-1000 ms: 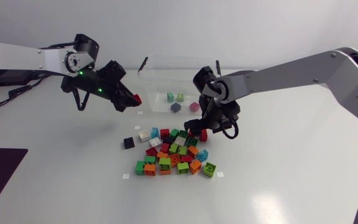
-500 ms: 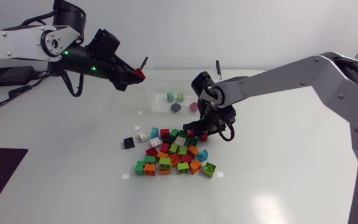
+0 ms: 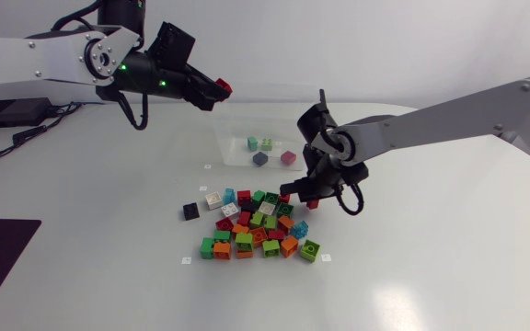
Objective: Place the duplo bricks in the container
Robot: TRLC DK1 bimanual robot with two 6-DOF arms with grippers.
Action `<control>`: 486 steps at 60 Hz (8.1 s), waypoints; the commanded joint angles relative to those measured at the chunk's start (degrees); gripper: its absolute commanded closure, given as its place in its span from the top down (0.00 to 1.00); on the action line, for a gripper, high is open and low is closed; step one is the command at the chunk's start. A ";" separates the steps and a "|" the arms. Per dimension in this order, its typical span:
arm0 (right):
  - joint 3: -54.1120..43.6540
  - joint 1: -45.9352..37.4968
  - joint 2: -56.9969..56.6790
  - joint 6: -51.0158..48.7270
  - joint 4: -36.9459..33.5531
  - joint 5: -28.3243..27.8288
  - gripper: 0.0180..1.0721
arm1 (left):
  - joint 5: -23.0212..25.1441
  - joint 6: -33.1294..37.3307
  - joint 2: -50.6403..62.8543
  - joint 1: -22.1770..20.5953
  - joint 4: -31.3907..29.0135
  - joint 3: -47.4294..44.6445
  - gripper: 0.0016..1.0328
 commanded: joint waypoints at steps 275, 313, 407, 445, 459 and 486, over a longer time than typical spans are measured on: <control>-29.54 2.41 -16.28 -43.38 11.22 -15.94 0.73 | -6.39 27.23 -7.69 -1.12 -34.24 -10.07 0.16; -30.77 -2.68 -23.75 -43.91 10.25 -17.08 0.32 | -4.20 3.67 -0.92 -4.90 -13.15 2.33 0.16; 9.66 -6.46 -9.69 -22.29 15.53 -20.33 0.32 | -12.90 4.81 -12.35 0.11 6.63 -19.65 0.93; 26.62 -5.50 6.04 -19.91 16.14 -15.06 0.32 | -7.01 26.52 -17.27 -1.82 -11.65 -33.09 0.93; 30.75 -5.50 8.42 -19.39 12.80 -13.83 0.95 | -7.36 31.62 -16.48 -5.16 -15.70 -35.91 0.93; 9.74 -3.39 -12.59 -20.71 12.36 -15.41 0.95 | -8.68 36.19 -6.81 -7.71 -15.96 -34.67 0.90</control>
